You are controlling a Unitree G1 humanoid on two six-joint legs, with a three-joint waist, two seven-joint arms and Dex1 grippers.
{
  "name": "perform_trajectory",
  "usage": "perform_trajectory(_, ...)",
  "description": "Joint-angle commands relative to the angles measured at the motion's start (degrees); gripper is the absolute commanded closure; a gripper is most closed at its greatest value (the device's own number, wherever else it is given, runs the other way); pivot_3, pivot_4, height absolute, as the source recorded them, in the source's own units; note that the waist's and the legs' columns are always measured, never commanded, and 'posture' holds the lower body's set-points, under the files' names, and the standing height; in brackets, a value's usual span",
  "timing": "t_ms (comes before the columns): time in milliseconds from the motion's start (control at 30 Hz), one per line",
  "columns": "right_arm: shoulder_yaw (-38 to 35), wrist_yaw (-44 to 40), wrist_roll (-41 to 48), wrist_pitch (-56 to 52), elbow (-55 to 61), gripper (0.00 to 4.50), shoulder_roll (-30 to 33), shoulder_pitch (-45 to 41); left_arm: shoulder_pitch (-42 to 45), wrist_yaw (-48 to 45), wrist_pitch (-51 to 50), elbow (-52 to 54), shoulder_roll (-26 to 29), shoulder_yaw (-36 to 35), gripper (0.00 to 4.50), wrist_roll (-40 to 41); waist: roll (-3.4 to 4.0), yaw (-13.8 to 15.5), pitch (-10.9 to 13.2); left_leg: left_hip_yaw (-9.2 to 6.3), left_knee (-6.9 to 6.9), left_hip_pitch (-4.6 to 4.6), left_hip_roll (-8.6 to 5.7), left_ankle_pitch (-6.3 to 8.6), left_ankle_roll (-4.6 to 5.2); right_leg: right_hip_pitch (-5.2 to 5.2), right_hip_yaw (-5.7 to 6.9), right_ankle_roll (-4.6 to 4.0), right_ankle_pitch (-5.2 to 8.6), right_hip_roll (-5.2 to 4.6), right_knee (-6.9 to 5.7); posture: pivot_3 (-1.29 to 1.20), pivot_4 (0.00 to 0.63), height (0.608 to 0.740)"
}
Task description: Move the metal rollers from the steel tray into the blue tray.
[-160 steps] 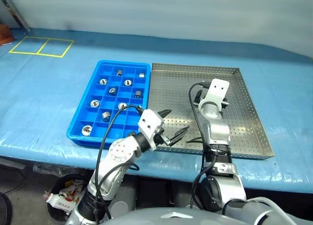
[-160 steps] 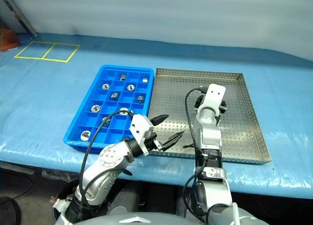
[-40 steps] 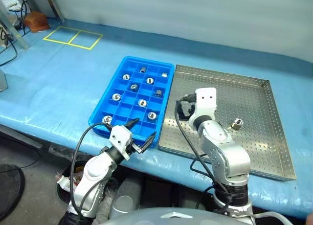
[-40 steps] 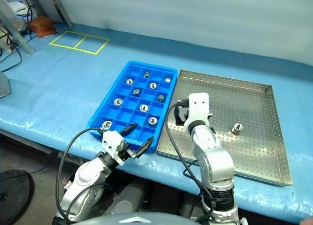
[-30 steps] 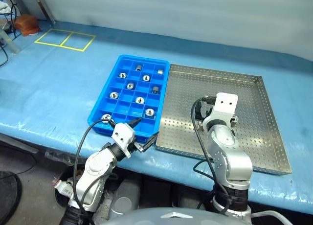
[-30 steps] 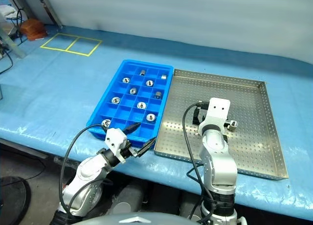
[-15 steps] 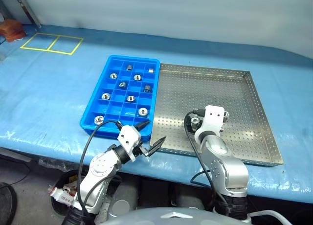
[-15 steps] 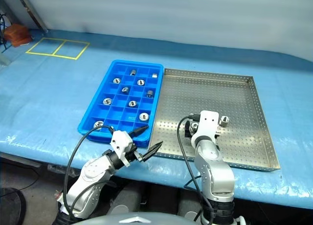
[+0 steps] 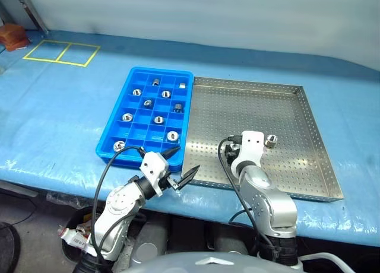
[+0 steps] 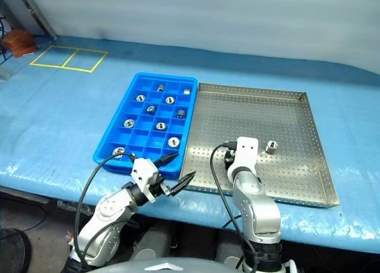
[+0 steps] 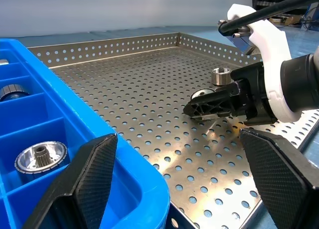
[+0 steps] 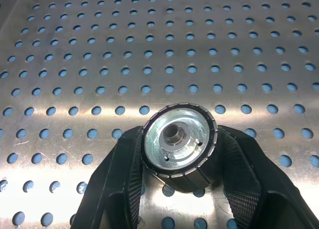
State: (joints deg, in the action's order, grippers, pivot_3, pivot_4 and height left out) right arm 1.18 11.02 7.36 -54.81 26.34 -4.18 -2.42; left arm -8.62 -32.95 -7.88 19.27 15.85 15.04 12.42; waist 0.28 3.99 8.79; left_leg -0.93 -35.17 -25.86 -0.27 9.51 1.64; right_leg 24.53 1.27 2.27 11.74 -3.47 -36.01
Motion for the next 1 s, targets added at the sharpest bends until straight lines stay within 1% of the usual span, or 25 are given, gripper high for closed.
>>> perform_trajectory(33,0.44,-2.90,2.47,-6.83,5.49,2.63,0.48,-2.57,-0.14,-0.63,-0.39,3.23,0.38,-0.34,0.20,1.59,0.00,0.04,0.01,0.00,0.00,0.00,0.00,0.00,0.00,0.00,0.00,0.00,0.00,0.01,0.00,0.22,0.150,0.740)
perform_trajectory(200,-1.32,-5.78,4.67,-15.21,10.89,2.63,2.13,-6.54,-0.78,-2.05,-0.23,4.59,0.31,-1.15,0.20,4.59,-0.01,0.40,0.02,-0.01,0.00,-0.02,-0.02,-0.01,0.03,0.00,0.06,0.00,0.00,0.06,0.00,0.24,0.150,0.740)
perform_trajectory(367,-0.63,-7.57,5.37,-17.79,13.25,2.63,3.62,-12.81,-1.19,-1.06,-1.15,7.17,-1.79,-2.70,0.20,9.83,-0.02,0.63,0.04,-0.06,-0.02,-0.01,-0.03,-0.01,0.02,-0.03,0.12,0.00,0.00,0.03,0.00,0.27,0.150,0.740)
perform_trajectory(433,0.33,-8.62,5.77,-16.66,12.07,2.63,3.43,-16.07,-1.25,0.73,-0.33,7.62,-3.19,-3.54,0.20,10.05,-0.01,1.05,0.07,-0.09,-0.02,-0.01,-0.03,-0.02,0.03,-0.04,0.16,0.00,0.00,0.09,0.00,0.29,0.150,0.740)
perform_trajectory(467,1.17,-9.32,5.74,-15.67,11.14,2.63,3.73,-17.30,-1.35,1.73,0.18,7.73,-3.65,-3.98,0.20,9.49,0.00,1.03,0.08,-0.11,-0.01,-0.04,-0.04,-0.12,0.20,-0.03,0.20,-0.01,0.00,0.19,0.00,0.30,0.150,0.740)
perform_trajectory(533,2.17,-10.32,5.57,-14.36,9.69,2.63,4.12,-18.67,-1.52,2.93,0.70,7.82,-4.03,-4.58,0.20,8.56,-0.03,1.26,0.08,-0.11,-0.03,-0.04,-0.06,-0.16,0.26,-0.03,0.20,0.01,-0.01,0.21,-0.01,0.30,0.150,0.740)
perform_trajectory(700,5.49,-13.03,4.04,-5.66,1.19,2.63,4.83,-23.01,-2.28,9.24,1.95,7.51,-5.49,-8.59,0.20,5.62,-0.03,2.18,0.08,-0.17,-0.02,-0.02,-0.08,-0.17,0.28,-0.08,0.25,0.00,0.00,0.26,-0.01,0.38,0.150,0.740)
perform_trajectory(767,5.80,-13.52,4.04,-3.63,-1.43,2.63,4.20,-24.48,-3.98,11.06,1.17,10.93,-5.31,-8.90,0.20,4.84,-0.09,2.77,0.12,-0.17,-0.02,-0.02,-0.08,-0.18,0.29,-0.09,0.25,0.00,0.00,0.27,-0.01,0.39,0.150,0.740)
perform_trajectory(867,6.58,-14.89,4.52,-1.65,-3.75,2.63,3.79,-25.76,-6.97,14.46,0.44,15.44,-6.11,-7.79,0.20,3.08,-0.12,4.29,0.14,-0.16,0.00,-0.04,-0.10,-0.18,0.29,-0.09,0.23,0.01,0.00,0.27,0.01,0.43,0.150,0.740)
perform_trajectory(1000,8.64,-17.21,4.72,-0.27,-6.11,2.63,4.13,-25.42,-10.85,17.69,-0.98,20.18,-6.43,-6.95,0.20,1.49,-0.13,6.89,0.14,-0.16,0.00,-0.04,-0.09,-0.14,0.24,-0.06,0.25,0.00,0.00,0.26,0.01,0.49,0.150,0.740)
